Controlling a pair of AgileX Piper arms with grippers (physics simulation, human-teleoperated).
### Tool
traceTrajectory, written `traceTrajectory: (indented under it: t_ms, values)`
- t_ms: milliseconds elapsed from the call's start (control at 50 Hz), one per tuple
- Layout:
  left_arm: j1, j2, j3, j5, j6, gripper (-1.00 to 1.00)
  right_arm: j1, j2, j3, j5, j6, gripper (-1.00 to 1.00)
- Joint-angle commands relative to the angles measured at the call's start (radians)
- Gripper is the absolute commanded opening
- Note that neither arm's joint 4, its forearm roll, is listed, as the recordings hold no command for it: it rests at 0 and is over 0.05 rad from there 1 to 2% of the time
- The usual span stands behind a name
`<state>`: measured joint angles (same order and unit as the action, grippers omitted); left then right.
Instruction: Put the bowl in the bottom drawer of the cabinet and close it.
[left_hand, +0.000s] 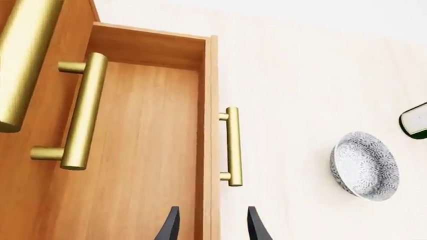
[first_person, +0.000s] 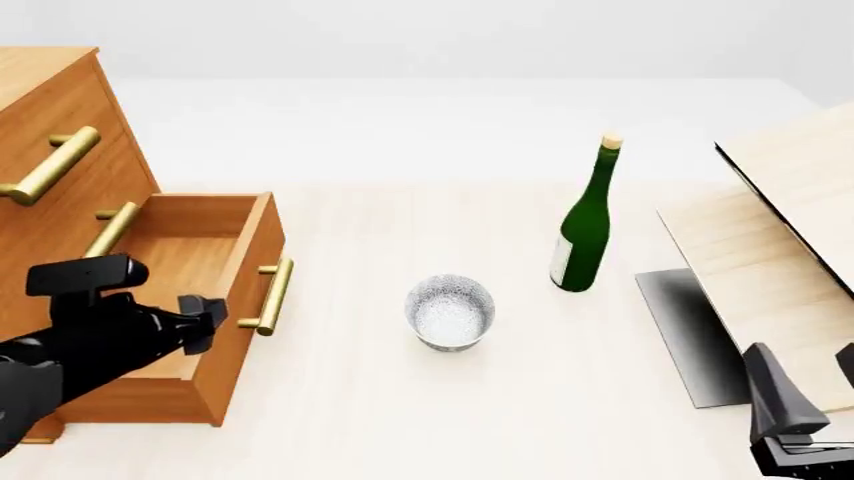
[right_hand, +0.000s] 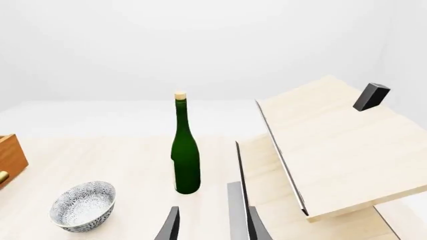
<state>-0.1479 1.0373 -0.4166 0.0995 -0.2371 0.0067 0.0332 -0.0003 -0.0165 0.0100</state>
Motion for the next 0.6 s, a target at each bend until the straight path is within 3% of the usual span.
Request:
traceTrajectory:
  t_ms: [20, 600]
  values:
    - [-0.021, 0.028, 0.006, -0.031, -0.007, 1.0, -0.002, -0.011, 0.0, 0.006, -0.003, 1.0]
    - [-0.06, 0.154, 0.014, -0.12, -0.02, 1.0, -0.002, -0.01, 0.0, 0.005, -0.003, 1.0]
